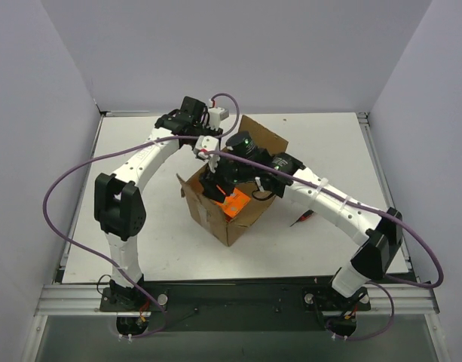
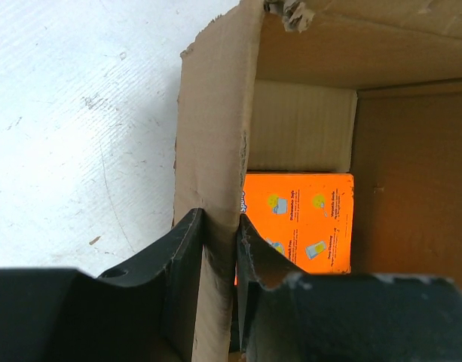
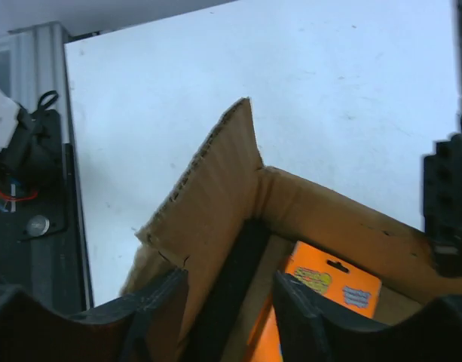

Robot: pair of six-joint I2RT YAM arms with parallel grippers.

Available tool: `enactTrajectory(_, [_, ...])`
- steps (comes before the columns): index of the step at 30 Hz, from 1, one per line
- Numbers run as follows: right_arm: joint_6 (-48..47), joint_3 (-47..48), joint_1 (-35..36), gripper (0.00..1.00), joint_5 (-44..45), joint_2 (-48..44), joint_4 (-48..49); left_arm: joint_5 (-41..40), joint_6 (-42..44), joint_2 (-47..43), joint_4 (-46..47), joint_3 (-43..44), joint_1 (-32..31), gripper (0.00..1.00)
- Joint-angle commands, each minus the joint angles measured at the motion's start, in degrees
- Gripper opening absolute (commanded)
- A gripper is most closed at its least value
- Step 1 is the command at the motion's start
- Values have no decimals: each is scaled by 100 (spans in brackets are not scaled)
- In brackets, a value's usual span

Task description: Unpack the express box

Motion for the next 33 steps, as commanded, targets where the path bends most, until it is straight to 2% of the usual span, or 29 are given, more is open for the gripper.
enactTrajectory(1, [303, 215, 430, 54, 258, -63, -290, 98, -303, -62, 249, 303, 10, 0])
enactTrajectory(2, [373, 188, 493, 60, 390, -10, -281, 80, -312, -80, 266, 312, 10, 0])
enactTrajectory(5, [803, 31, 668, 69, 960, 113, -237, 97, -312, -115, 267, 312, 10, 0])
enactTrajectory(13, [648, -760, 933, 70, 1823, 228, -44, 177, -268, -396, 275, 5, 19, 0])
enactTrajectory(17, [392, -1384, 1003, 66, 2175, 210, 97, 387, -276, -528, 301, -171, 45, 0])
enactTrajectory(18, [348, -1603, 1003, 64, 2193, 193, 97, 492, -311, -589, 310, -215, 45, 0])
enactTrajectory(20, [217, -1806, 1003, 46, 2202, 105, 132, 633, -338, -660, 337, -329, 54, 0])
enactTrajectory(21, [155, -1929, 994, 37, 2150, 61, 150, 703, -355, -721, 354, -365, 54, 0])
enactTrajectory(22, [102, -1974, 968, 21, 2158, 8, 167, 913, -364, -739, 389, -434, 54, 0])
enactTrajectory(24, [-64, -2035, 950, 13, 2237, -53, 211, 1116, -425, -827, 416, -523, 54, 0])
enactTrajectory(25, [-109, -2036, 898, 15, 2255, -71, 246, 1283, -426, -845, 468, -558, 54, 0])
enactTrajectory(27, [-136, -1939, 819, 26, 2220, -97, 264, 1328, -452, -932, 477, -655, 54, 0])
enactTrajectory(28, [-153, -1782, 749, 39, 2124, -158, 247, 1337, -452, -959, 495, -672, 54, 0])
enactTrajectory(29, [-188, -1685, 722, 44, 2106, -185, 212, 1328, -435, -976, 495, -690, 54, 0])
enactTrajectory(31, [-285, -1195, 669, 54, 2027, -334, -43, 1354, -408, -1020, 486, -664, 63, 0])
enactTrajectory(33, [-408, -860, 660, 59, 2017, -449, -262, 1319, -391, -1055, 477, -620, 63, 0])
